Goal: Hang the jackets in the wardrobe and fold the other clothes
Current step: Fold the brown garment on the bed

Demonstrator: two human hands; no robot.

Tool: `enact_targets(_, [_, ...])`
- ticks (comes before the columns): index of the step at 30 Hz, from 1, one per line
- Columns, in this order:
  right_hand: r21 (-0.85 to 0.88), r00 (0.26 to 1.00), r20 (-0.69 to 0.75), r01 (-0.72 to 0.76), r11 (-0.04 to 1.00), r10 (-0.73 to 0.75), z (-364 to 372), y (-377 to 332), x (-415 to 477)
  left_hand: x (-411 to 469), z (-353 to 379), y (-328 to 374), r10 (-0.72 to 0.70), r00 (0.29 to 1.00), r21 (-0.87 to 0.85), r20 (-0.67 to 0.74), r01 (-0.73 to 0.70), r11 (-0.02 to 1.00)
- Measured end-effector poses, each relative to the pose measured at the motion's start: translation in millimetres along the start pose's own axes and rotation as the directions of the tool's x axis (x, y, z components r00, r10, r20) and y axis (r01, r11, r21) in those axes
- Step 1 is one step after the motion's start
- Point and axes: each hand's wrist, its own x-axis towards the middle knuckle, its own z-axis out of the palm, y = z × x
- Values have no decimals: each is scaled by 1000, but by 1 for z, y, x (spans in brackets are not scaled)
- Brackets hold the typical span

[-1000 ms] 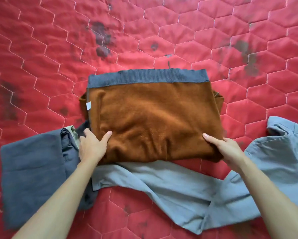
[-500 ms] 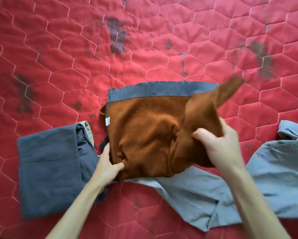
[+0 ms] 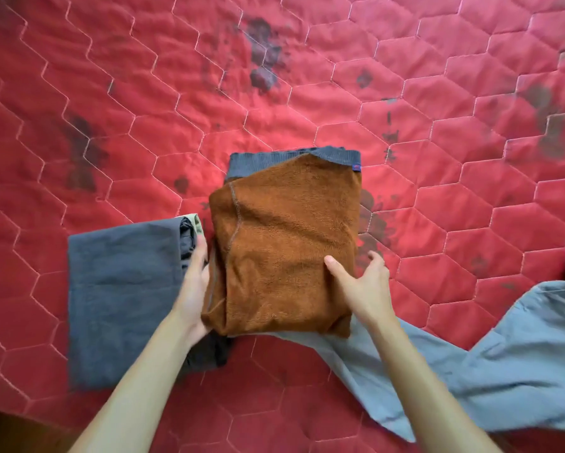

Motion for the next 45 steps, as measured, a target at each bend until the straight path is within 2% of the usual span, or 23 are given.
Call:
enact_targets(2, [242,969,222,-161,957,107,-5,9,12,7,3,2,-12,1000,295,-20,18,955])
enact_targets(4, [323,948,303,-201,925,100,-8,12,15,13,3,5,-31,995,493,-94,73,867])
enact_targets(7, [435,932,364,-160,886,-10,-8,-3,3,10,-1,16,-134,989,430,-63,148,890])
enact_targets(9, [515,910,401,-129,848,-106,-10,-24,-14,-3,-5,33,-145,989,368,-5,137,920])
enact_targets(13, [608,853,424,-21,793,-303,-7,-71,-71,-68,-32,74,84,995,380,48,-96,920])
enact_targets(17, [628,753,488,49,776,-442,24,-96,-133,-158,-85,94,322,945,371,-60,-279,886])
enact_targets(20, [579,683,560,82,811,-469,58,-99,-165,-198,-130,79,342,923,323,-176,-275,906])
enact_targets(22, [484,689,602,86,871,-403,88,-85,-168,-198,-161,57,272,938,359,-216,-183,915])
enact_targets(25, [188,773,595,134,973,-222,132,-42,-153,-165,-205,16,188,929,523,-319,7,852])
enact_targets(27, [-76,851,518,149,986,-88,149,-24,-146,-136,-222,-9,195,892,606,-409,106,788])
enact_targets(28, [-150,894,439,168,974,-87,154,-20,-145,-123,-224,-19,249,861,629,-443,100,771])
enact_targets(29, [-180,927,339,233,956,-162,157,-21,-146,-113,-221,-25,343,823,665,-453,56,745])
enact_targets(30, [-200,927,222,346,917,-302,159,-27,-149,-106,-213,-27,460,771,714,-440,-10,700])
enact_targets(31, [-223,881,110,473,852,-460,162,-36,-155,-102,-204,-27,585,693,768,-421,-72,637])
enact_targets(32, [-257,797,38,591,765,-603,167,-47,-159,-99,-195,-23,713,585,839,-386,-99,536])
enact_targets(33, [-297,699,25,688,662,-715,174,-59,-163,-95,-188,-19,830,461,914,-313,-91,395])
enact_targets(34, [-342,609,71,759,555,-790,185,-71,-165,-90,-181,-12,906,370,968,-206,-61,245])
enact_targets(35, [-385,540,160,805,452,-826,198,-79,-163,-81,-177,-5,933,346,992,-99,-38,119])
enact_targets(37, [-474,453,361,842,258,-815,223,-83,-149,-59,-180,1,882,467,997,64,17,-81])
enact_targets(39, [-536,410,502,838,97,-761,236,-79,-128,-41,-194,-1,797,590,982,130,37,-187])
enact_targets(41, [-551,416,548,832,60,-726,235,-78,-107,-31,-210,-2,778,620,984,102,50,-168])
enact_targets(45, [-573,442,549,817,66,-709,217,-84,-90,-35,-228,-1,771,636,999,16,15,-33])
